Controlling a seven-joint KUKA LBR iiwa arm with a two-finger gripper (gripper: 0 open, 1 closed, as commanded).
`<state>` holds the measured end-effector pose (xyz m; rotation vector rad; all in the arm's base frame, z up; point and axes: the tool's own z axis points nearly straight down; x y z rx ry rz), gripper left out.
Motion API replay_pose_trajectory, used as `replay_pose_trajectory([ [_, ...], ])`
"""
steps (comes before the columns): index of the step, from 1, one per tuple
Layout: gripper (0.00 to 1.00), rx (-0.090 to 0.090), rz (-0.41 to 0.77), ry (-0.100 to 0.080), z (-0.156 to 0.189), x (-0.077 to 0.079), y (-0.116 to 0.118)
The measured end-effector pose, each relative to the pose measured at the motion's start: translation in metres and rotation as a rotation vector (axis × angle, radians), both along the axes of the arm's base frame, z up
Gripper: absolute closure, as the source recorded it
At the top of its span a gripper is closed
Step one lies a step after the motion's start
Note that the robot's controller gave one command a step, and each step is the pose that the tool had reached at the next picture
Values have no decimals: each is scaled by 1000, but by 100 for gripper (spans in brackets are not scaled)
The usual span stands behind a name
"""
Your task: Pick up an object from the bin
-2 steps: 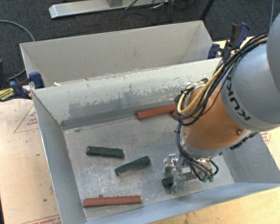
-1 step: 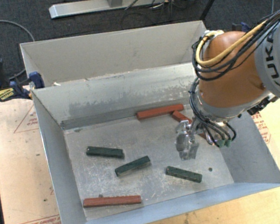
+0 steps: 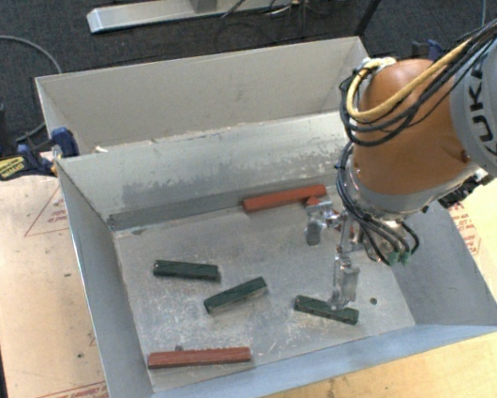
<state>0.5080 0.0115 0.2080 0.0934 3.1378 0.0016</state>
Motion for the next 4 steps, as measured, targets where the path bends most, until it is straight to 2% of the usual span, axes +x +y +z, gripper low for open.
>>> replay_pose_trajectory([
  [1, 0, 1, 419, 5, -110, 7, 90],
  [2, 0, 3, 483, -12, -136, -15, 187],
  [3, 0, -4, 359, -6, -104, 35, 111],
  [4, 0, 1, 157, -2, -138, 82, 100],
])
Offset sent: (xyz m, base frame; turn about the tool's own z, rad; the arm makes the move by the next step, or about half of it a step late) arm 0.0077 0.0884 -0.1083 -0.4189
